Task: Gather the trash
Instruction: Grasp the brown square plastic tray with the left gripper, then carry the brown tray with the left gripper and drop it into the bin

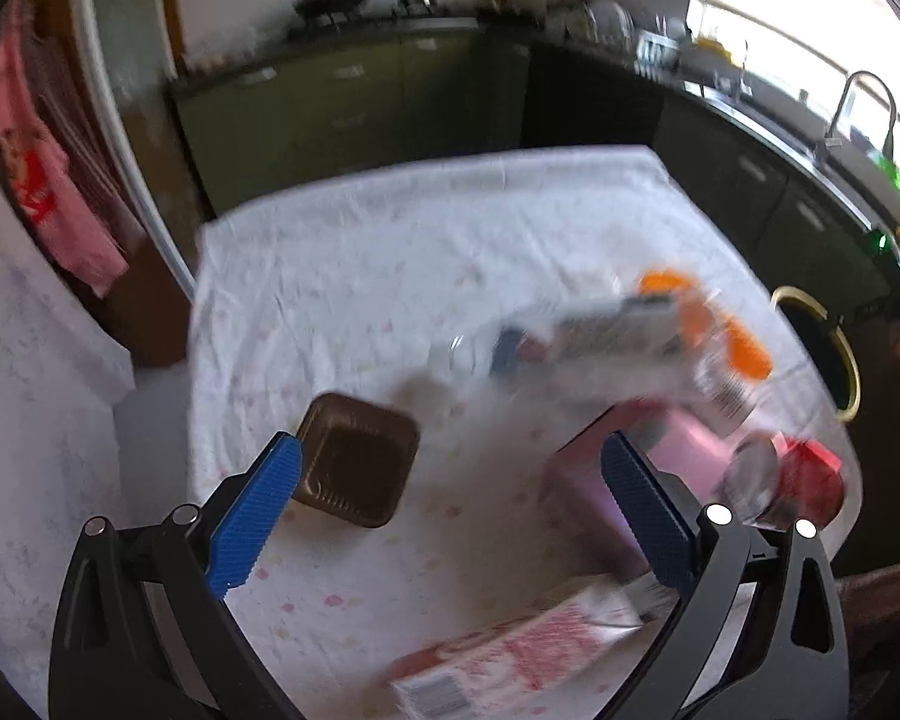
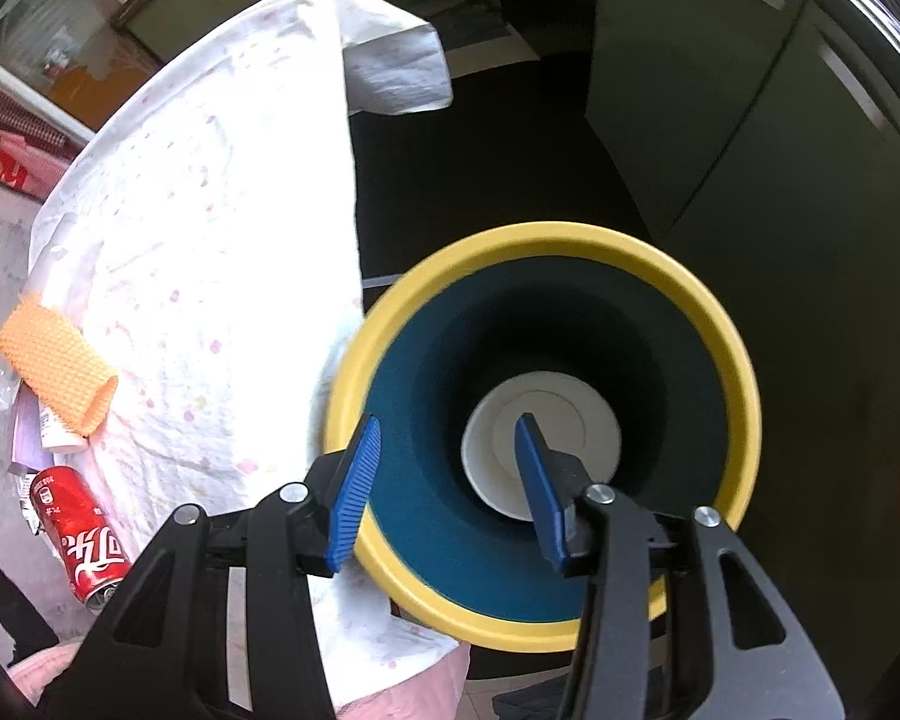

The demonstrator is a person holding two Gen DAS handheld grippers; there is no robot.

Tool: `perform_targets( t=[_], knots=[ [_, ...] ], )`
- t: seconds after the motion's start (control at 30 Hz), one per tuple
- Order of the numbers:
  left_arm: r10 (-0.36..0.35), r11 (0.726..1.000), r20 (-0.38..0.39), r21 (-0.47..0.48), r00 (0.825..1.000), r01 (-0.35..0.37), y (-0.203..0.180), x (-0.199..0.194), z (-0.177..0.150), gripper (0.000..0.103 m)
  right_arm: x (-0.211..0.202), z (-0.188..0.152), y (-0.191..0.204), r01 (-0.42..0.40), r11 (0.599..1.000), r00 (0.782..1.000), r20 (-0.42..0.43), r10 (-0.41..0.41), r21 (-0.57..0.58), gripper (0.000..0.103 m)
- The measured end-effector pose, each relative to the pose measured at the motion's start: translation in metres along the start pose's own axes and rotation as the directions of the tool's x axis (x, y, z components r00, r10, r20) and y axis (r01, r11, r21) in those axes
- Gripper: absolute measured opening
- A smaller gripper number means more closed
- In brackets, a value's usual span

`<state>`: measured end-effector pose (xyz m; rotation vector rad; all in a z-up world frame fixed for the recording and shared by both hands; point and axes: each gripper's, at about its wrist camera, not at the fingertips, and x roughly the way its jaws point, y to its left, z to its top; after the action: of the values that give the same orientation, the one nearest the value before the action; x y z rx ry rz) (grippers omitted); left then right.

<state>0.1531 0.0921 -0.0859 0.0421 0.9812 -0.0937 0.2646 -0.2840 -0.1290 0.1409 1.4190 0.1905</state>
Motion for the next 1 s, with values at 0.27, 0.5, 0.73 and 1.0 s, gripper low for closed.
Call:
perform_targets(
  t=[0.27, 0.5, 0.73, 1.0],
  knots=[
    [0.085, 0.983, -0.061, 0.166, 0.994, -0.074, 0.014, 0.056, -0.008, 0.098, -0.003, -0.008, 0.01, -0.006, 1.0, 1.0, -0.009, 0.006, -0.027, 0.046],
    [0.005, 0.969, -0.138, 0.243, 0.99, 0.029, 0.026, 0.084, -0.007, 0.098, 0.005, -0.001, 0.01, -0.009, 1.0, 1.0, -0.021, 0.008, -0.024, 0.046],
    [-0.021, 0.971, -0.184, 0.23, 0.983, 0.063, 0.03, 0.1, -0.009, 0.088, 0.017, 0.005, 0.017, -0.017, 0.999, 0.999, -0.039, 0.015, -0.04, 0.046],
    [-0.032, 0.98, -0.188, 0.188, 0.982, 0.068, 0.036, 0.098, -0.011, 0.069, 0.02, 0.004, 0.019, -0.03, 0.999, 0.999, -0.032, 0.029, -0.042, 0.046]
  ],
)
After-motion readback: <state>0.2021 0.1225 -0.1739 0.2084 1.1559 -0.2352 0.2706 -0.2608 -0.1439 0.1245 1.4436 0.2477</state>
